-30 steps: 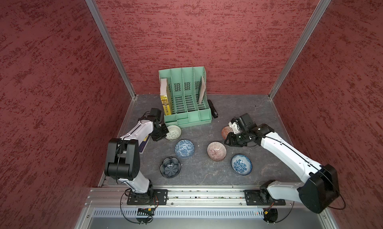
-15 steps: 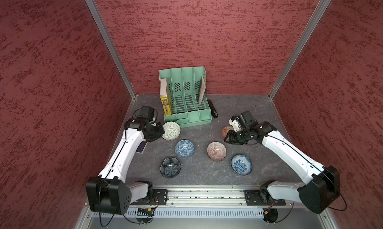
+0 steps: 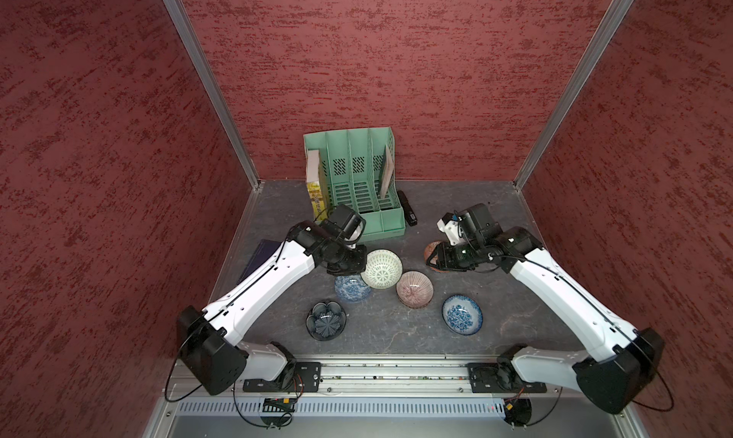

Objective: Stack the bowls
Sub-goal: Pick up the bowl from the center of the board.

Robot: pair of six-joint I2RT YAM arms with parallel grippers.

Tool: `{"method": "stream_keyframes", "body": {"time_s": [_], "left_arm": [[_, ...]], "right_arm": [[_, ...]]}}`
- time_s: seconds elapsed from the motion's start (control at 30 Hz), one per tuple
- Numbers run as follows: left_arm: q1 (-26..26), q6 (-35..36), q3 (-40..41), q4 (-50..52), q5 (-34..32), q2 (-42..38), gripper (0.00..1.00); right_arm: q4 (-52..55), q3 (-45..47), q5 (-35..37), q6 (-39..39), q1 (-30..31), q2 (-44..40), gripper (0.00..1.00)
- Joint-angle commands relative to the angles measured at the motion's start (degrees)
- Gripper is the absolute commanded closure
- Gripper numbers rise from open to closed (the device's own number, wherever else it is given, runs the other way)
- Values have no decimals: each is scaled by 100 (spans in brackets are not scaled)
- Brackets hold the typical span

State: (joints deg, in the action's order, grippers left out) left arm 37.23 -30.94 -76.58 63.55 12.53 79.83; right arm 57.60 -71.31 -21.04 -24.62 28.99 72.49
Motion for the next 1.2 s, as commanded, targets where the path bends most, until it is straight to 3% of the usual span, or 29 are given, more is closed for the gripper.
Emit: {"method": "stream_keyframes", "body": {"time_s": [0.0, 0.63, 1.17], "left_arm": [[238, -122, -336, -353, -6, 203, 100], [800, -114, -879, -473, -49, 1107, 100], [865, -101, -952, -440, -80, 1147, 100]], "right_arm": [[175, -156, -59, -16, 101, -77, 60], [178, -103, 89, -46, 454, 349, 61], [269, -94, 275, -127, 562, 645, 82]]}}
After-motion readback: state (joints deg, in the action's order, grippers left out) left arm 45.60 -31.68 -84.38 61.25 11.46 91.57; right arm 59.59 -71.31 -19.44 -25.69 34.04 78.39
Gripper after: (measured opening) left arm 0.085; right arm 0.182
